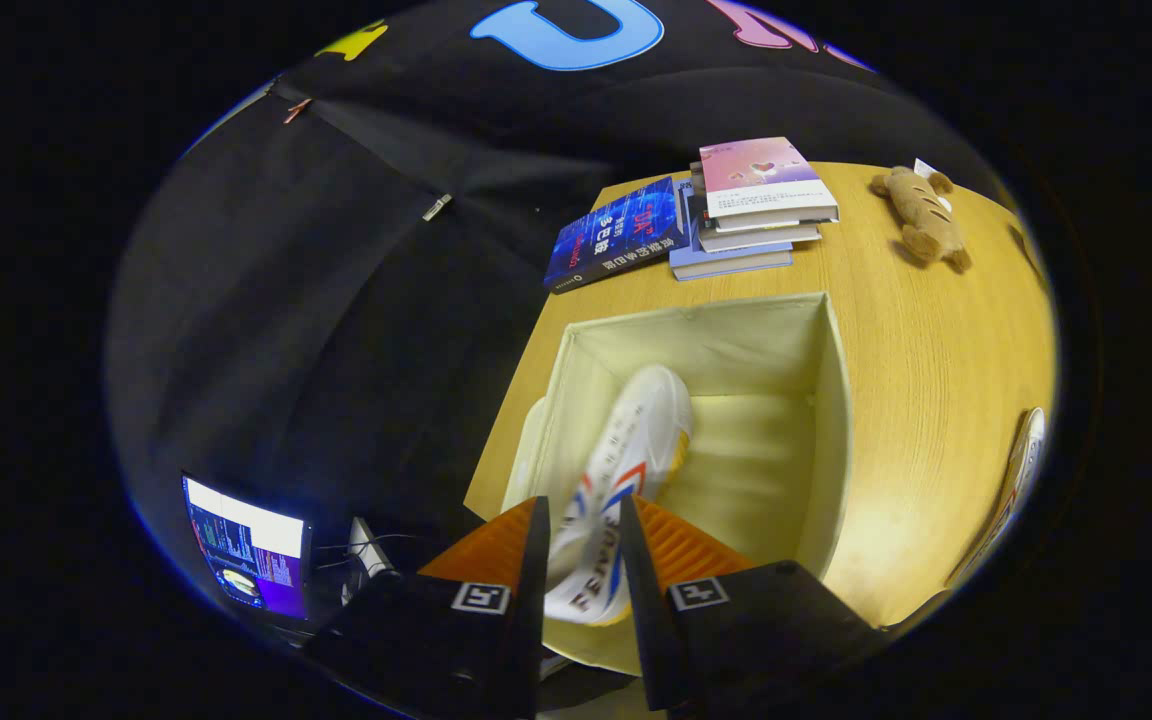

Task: Open the storage box then place both shoes into the box .Put the left shoe in first, then the right shoe, with the right side of both shoes facing outward in a uniform manner.

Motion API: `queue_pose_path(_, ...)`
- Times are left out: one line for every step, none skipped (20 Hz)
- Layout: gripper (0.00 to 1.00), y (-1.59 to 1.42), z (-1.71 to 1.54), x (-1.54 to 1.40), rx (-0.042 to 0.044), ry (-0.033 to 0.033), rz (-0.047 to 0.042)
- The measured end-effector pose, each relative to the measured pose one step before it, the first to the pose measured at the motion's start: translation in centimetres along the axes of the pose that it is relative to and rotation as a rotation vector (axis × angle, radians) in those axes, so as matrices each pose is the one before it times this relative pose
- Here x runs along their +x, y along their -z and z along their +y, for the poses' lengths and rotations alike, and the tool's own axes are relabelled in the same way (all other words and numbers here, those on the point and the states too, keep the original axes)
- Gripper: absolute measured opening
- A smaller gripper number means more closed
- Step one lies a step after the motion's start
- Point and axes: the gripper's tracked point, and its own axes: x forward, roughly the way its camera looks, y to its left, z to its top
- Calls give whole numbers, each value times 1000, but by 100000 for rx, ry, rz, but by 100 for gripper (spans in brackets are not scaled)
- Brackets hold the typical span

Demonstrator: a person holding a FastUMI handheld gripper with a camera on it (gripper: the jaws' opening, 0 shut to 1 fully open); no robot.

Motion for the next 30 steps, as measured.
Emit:
queue_pose_path(51,-255,-71,316,-1482,306,-757)
queue_pose_path(58,-370,-136,-195,-1453,292,-657)
queue_pose_path(59,-151,53,-345,-827,-36,-900)
queue_pose_path(63,-258,-218,-424,-204,21,-522)
queue_pose_path(68,11,-392,-627,-390,489,-626)
queue_pose_path(82,-191,-646,-817,-595,837,-1144)
queue_pose_path(82,-273,-905,-852,-882,1301,-1742)
queue_pose_path(83,-274,-1169,-1104,-735,1911,-1812)
queue_pose_path(83,-310,-1285,-1182,-132,1861,-2337)
queue_pose_path(83,-439,-1472,-1361,78,2362,-2720)
queue_pose_path(83,-381,-1946,-1156,-440,3746,-2072)
queue_pose_path(87,10,-2394,-1348,-1842,4834,-1114)
queue_pose_path(88,-76,-2186,-1252,-1517,5404,-1665)
queue_pose_path(88,70,-2320,-1228,-478,4823,-1237)
queue_pose_path(88,343,-2104,-1017,318,4060,-466)
queue_pose_path(88,299,-2242,-918,1039,4326,-521)
queue_pose_path(88,432,-2845,-844,1046,5207,-531)
queue_pose_path(88,650,-2258,-359,296,4443,550)
queue_pose_path(88,987,-2591,-226,167,4608,1454)
queue_pose_path(88,1069,-2377,-219,71,4554,1932)
queue_pose_path(88,1176,-2464,208,505,3995,2126)
queue_pose_path(88,1305,-1920,414,367,3017,2749)
queue_pose_path(88,1327,-1777,560,-407,2977,2618)
queue_pose_path(88,1085,-1614,602,-155,2488,2206)
queue_pose_path(88,1004,-1161,636,-127,1845,1576)
queue_pose_path(88,749,-937,869,-174,1266,1680)
queue_pose_path(88,652,-977,925,-959,1748,1147)
queue_pose_path(88,469,-947,1036,-2195,2137,457)
queue_pose_path(87,613,-900,1029,-2645,2376,1480)
queue_pose_path(85,323,-214,956,-670,-90,752)
